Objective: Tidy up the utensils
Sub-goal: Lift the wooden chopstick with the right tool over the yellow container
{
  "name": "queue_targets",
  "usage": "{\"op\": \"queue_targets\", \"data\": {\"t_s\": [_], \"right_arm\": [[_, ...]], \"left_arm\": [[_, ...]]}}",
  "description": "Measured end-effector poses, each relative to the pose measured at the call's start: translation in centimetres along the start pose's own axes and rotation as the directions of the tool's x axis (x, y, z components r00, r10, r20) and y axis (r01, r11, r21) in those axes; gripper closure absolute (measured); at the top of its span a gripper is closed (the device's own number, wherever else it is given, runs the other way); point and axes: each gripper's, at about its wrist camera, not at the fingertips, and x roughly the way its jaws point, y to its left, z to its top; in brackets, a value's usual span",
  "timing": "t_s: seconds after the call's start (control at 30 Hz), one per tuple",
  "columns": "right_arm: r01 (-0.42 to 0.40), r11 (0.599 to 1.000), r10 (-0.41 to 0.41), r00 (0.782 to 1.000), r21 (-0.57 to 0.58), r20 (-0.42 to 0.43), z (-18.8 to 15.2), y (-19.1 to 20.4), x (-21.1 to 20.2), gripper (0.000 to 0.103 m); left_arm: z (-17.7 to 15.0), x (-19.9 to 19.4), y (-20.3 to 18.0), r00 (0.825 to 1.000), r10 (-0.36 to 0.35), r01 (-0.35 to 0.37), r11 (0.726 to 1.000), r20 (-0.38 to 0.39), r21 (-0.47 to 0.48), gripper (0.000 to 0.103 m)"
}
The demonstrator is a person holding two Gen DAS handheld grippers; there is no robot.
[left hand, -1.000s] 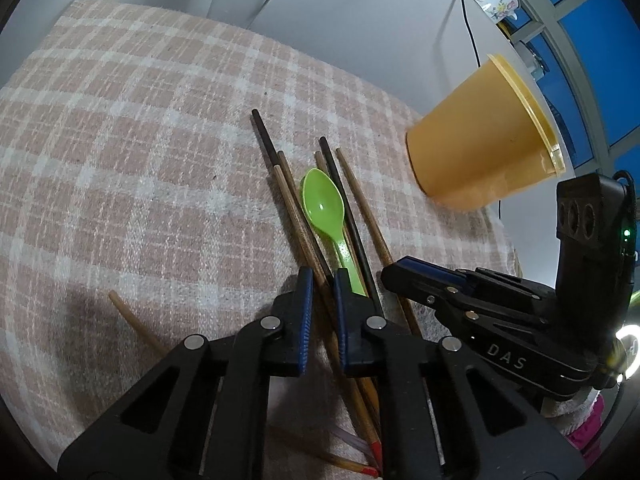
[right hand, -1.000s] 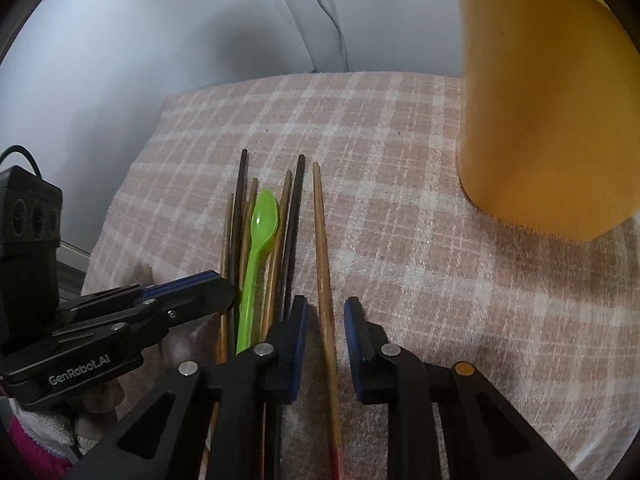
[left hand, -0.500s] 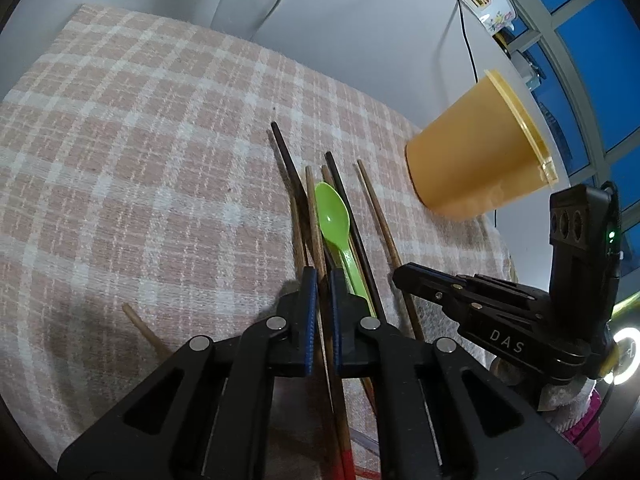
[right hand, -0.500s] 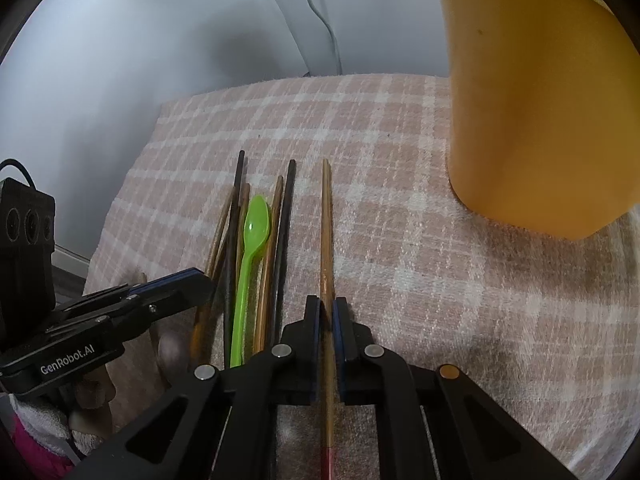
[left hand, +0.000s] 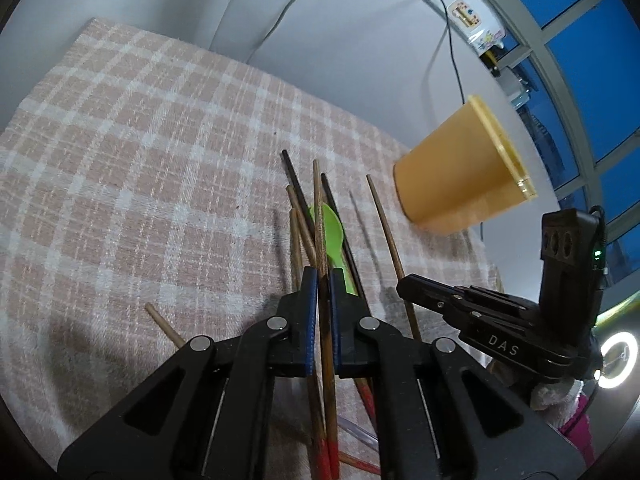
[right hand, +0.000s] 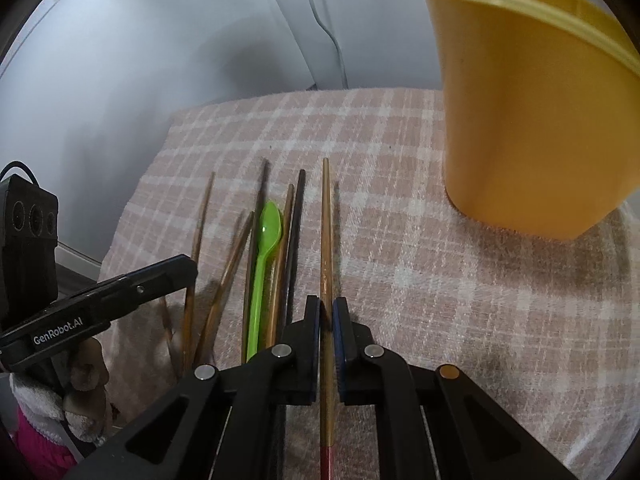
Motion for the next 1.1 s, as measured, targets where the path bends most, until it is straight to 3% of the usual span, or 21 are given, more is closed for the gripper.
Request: {"op": "queue_targets", "data": {"t_s": [0.5,0.73,1.1], "right_arm": [[-0.069,0.997,0.065,0.984,0.017,0.168,-1.0,-0.6,-6.0,0.099],[-0.080,0.997,0.075,0.954,0.005,0.289,-0.3,-0.8,-10.3,0.099],[-0.077,0.996,0.049,0.904,0.049,0.425,1.3,-3.3,-15.3,0.099]], "left_arm": [[0.4,-5.1,-3.7,0.992,-0.071,0.061,0.994,0.107,0.088,0.100],[1.3,-7.1,-6.5,0.979,-0.110,0.083,0.984,0.171,0.160,0.100],[3.7,-8.4,-9.7,0.961,-0.180,0.131,0.966,0.210,0.224,0.100]]}}
